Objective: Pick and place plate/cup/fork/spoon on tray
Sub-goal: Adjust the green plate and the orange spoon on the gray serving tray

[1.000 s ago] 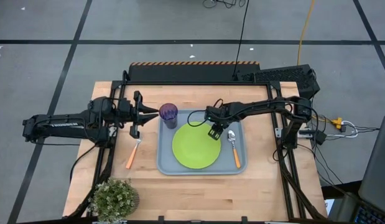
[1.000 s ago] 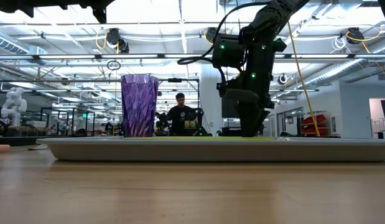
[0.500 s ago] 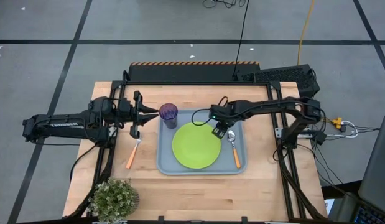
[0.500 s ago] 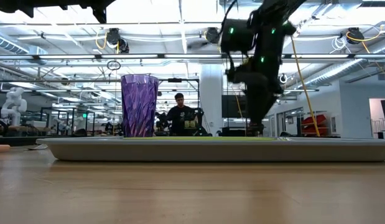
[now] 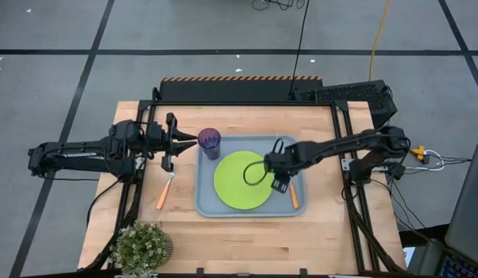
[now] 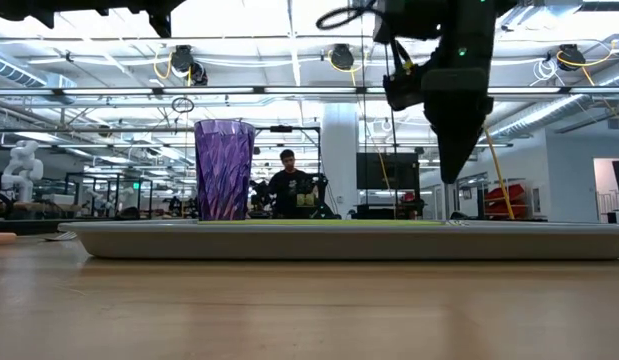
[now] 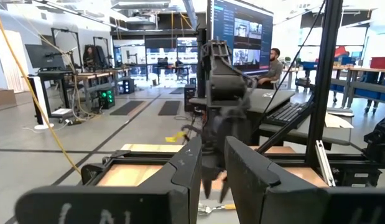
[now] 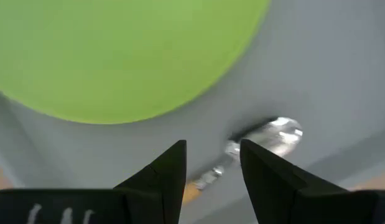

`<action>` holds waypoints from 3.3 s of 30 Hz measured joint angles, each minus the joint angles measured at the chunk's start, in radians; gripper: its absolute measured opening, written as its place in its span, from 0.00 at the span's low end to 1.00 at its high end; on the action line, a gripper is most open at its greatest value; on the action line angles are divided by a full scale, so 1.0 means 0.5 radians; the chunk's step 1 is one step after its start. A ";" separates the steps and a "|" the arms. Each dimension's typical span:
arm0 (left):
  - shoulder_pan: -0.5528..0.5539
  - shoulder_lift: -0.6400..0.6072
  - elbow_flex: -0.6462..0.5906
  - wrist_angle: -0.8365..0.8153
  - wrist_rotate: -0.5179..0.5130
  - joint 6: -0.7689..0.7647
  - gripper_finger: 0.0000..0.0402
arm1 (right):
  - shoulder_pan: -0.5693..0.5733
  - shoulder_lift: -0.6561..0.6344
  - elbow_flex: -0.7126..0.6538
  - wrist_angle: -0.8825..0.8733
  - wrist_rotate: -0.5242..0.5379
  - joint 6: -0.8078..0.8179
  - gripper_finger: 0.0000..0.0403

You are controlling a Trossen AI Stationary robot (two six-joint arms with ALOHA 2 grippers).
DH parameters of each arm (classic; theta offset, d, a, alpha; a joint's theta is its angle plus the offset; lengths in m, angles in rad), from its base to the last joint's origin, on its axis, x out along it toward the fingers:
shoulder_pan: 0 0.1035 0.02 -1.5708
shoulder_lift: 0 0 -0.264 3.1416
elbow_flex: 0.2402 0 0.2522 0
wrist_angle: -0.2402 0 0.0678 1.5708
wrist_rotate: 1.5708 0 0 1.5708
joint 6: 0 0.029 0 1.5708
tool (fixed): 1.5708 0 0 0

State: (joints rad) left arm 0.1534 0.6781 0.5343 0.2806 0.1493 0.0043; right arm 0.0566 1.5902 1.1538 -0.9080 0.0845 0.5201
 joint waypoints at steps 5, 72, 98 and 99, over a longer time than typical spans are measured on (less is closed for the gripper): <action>0.000 0.000 -0.001 0.013 0.002 -0.021 0.18 | 0.155 0.071 0.001 0.129 0.039 0.001 0.36; -0.024 0.000 -0.001 0.001 0.021 -0.020 0.18 | 0.374 0.152 0.001 0.510 -0.001 0.304 0.36; -0.025 0.000 -0.001 0.001 0.021 -0.030 0.18 | 0.139 0.140 0.002 -0.208 0.297 0.927 0.36; -0.025 0.000 -0.001 0.001 0.021 -0.030 0.18 | 0.134 0.140 0.002 -0.230 0.289 0.948 0.36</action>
State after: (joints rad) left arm 0.1410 0.6781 0.5339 0.2810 0.1596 -0.0109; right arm 0.1234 1.6600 1.1545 -1.0230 0.2292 0.9940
